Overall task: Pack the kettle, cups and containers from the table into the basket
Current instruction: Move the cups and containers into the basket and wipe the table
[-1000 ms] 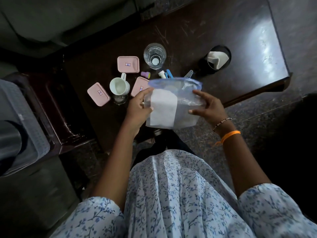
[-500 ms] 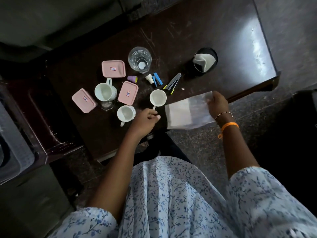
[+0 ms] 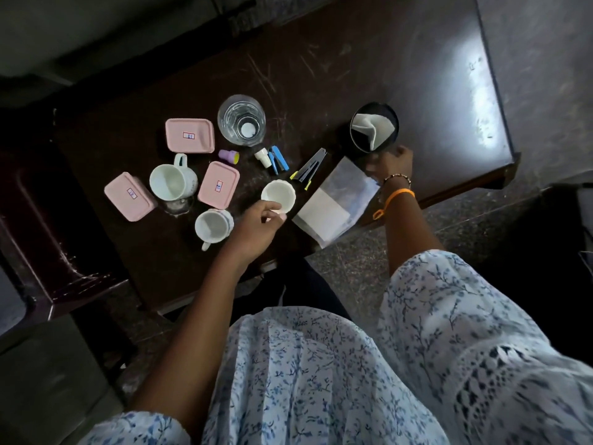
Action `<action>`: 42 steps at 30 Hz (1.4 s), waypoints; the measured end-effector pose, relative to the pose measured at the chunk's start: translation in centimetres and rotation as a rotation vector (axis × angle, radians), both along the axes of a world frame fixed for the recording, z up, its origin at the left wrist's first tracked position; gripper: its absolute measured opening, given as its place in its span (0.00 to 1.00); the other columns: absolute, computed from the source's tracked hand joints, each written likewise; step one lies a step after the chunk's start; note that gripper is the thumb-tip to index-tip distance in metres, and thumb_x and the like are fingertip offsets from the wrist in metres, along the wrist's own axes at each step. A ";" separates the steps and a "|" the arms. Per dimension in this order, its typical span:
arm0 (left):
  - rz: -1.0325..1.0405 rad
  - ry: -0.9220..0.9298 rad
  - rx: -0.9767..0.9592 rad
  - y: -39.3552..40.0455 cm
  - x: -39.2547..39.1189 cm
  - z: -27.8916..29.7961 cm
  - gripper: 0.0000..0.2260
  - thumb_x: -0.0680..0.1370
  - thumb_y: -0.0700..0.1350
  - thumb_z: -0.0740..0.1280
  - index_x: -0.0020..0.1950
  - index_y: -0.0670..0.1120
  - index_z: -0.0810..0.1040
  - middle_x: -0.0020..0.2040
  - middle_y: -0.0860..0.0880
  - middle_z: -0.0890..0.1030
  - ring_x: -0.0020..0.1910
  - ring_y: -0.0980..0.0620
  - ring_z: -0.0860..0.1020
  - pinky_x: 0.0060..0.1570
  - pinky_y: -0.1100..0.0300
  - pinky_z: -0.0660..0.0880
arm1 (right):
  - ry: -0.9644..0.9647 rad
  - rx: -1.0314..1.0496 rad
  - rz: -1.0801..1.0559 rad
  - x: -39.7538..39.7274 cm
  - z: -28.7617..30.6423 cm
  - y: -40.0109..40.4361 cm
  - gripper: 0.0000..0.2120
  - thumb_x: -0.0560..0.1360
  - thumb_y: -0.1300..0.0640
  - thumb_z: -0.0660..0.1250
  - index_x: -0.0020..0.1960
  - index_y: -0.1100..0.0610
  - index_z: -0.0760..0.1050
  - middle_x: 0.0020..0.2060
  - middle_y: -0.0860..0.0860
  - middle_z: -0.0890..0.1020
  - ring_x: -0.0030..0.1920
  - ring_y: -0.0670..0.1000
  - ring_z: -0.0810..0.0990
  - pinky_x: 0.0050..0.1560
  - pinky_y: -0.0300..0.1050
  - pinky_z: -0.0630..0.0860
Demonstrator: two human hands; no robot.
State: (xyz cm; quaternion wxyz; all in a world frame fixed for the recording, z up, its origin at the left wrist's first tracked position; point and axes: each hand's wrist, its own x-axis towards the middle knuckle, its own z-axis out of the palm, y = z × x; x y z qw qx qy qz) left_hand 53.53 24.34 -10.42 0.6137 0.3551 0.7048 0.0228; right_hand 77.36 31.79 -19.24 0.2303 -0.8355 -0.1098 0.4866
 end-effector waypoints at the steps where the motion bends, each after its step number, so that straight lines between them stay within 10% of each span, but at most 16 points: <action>1: 0.004 0.008 0.006 0.6 -0.1 -0.2 0.12 0.78 0.45 0.63 0.62 0.48 0.73 0.57 0.47 0.77 0.57 0.48 0.76 0.53 0.58 0.67 | 0.053 -0.016 0.005 0.2 0.0 0.5 0.21 0.77 0.63 0.56 0.70 0.66 0.60 0.40 0.56 0.76 0.24 0.45 0.78 0.24 0.32 0.76; 6: 0.039 0.051 0.094 3.6 -0.4 -1.8 0.17 0.77 0.46 0.64 0.66 0.47 0.70 0.58 0.49 0.77 0.52 0.53 0.73 0.46 0.62 0.68 | 0.092 -0.055 0.036 -0.4 0.6 2.4 0.20 0.77 0.58 0.56 0.66 0.66 0.65 0.36 0.53 0.76 0.21 0.45 0.78 0.20 0.31 0.74; 11: 0.148 0.051 0.144 6.2 -0.9 -2.9 0.25 0.77 0.43 0.64 0.72 0.47 0.62 0.57 0.52 0.71 0.56 0.56 0.69 0.54 0.62 0.63 | -0.214 -0.038 0.174 -2.4 0.5 3.6 0.14 0.72 0.60 0.61 0.53 0.66 0.77 0.52 0.64 0.82 0.53 0.63 0.80 0.52 0.53 0.77; 21: 0.143 0.098 0.129 7.8 -2.1 -4.4 0.32 0.77 0.42 0.65 0.76 0.48 0.51 0.76 0.46 0.59 0.72 0.46 0.63 0.63 0.61 0.60 | -0.138 0.039 0.473 -10.5 0.3 7.2 0.13 0.73 0.58 0.62 0.49 0.66 0.77 0.51 0.65 0.82 0.55 0.65 0.79 0.57 0.56 0.76; 26: 0.185 0.052 0.116 7.8 -2.1 -5.1 0.32 0.76 0.41 0.65 0.76 0.46 0.52 0.75 0.45 0.61 0.71 0.45 0.64 0.65 0.59 0.63 | -0.168 0.027 0.534 -12.0 0.4 7.5 0.12 0.74 0.58 0.60 0.31 0.56 0.70 0.52 0.64 0.82 0.55 0.64 0.79 0.57 0.55 0.77; 36: 0.240 -0.004 0.125 6.5 -2.8 -5.4 0.32 0.78 0.40 0.63 0.76 0.47 0.50 0.75 0.46 0.61 0.67 0.46 0.69 0.62 0.61 0.64 | -0.144 0.043 0.520 -12.0 0.0 7.0 0.10 0.74 0.57 0.61 0.34 0.54 0.71 0.48 0.62 0.83 0.51 0.62 0.81 0.56 0.56 0.77; 39: 0.298 0.042 0.186 4.7 -2.9 -4.9 0.25 0.77 0.40 0.64 0.73 0.45 0.62 0.68 0.45 0.71 0.55 0.50 0.74 0.57 0.63 0.67 | -0.049 0.065 0.327 -12.5 0.5 5.7 0.12 0.77 0.54 0.60 0.55 0.60 0.74 0.38 0.56 0.80 0.32 0.54 0.79 0.38 0.46 0.80; 42: 0.374 0.119 0.225 1.9 -3.2 -4.6 0.15 0.76 0.37 0.64 0.63 0.42 0.74 0.61 0.42 0.76 0.56 0.47 0.77 0.52 0.69 0.68 | -0.010 0.059 0.246 -13.6 0.8 2.9 0.03 0.78 0.57 0.60 0.48 0.57 0.69 0.29 0.53 0.75 0.25 0.47 0.71 0.26 0.37 0.72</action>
